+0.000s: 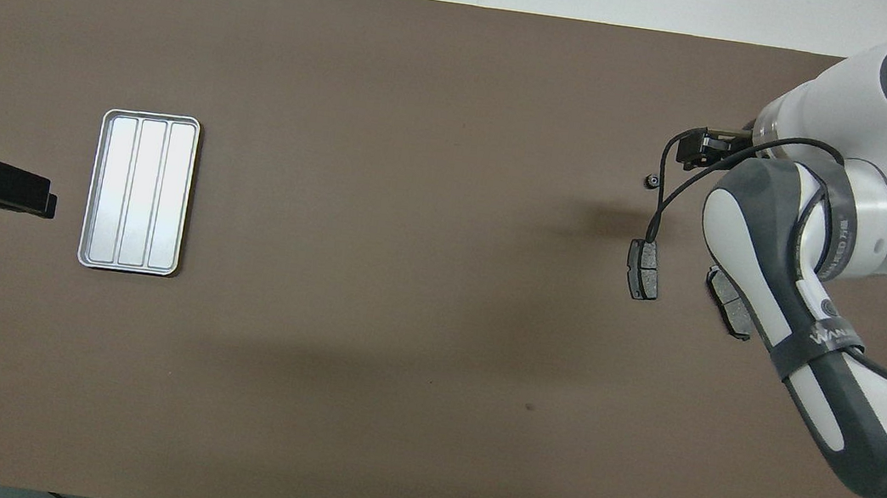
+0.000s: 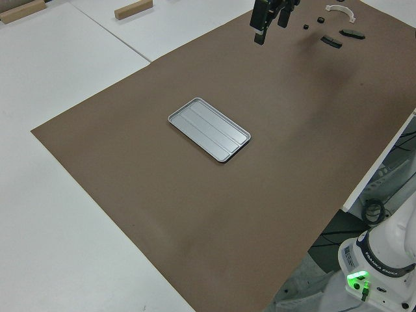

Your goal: Place bearing gear from tray to pile

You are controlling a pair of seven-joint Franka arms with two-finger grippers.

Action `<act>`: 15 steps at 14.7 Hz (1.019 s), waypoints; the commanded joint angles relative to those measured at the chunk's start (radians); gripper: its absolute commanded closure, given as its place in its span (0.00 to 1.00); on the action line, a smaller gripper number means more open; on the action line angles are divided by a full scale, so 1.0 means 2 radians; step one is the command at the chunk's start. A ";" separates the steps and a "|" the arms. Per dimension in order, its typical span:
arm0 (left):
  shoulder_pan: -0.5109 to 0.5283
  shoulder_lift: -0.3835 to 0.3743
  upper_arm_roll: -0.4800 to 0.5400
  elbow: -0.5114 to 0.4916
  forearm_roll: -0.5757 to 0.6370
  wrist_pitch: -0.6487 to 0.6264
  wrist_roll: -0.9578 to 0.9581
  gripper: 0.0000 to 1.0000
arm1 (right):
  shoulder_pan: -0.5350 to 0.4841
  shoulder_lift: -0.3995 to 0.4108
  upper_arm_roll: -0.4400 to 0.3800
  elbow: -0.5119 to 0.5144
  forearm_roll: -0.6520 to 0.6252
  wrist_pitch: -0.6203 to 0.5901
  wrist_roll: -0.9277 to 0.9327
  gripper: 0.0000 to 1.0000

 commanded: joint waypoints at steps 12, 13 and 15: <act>-0.002 -0.018 0.005 -0.018 -0.008 0.001 0.001 0.00 | -0.035 -0.236 0.016 -0.007 0.051 -0.296 -0.009 0.00; -0.002 -0.018 0.005 -0.018 -0.008 0.001 0.001 0.00 | -0.051 -0.236 0.030 -0.005 0.052 -0.300 -0.010 0.00; -0.002 -0.018 0.005 -0.018 -0.008 0.001 0.001 0.00 | -0.056 -0.235 0.039 0.000 0.052 -0.307 -0.010 0.00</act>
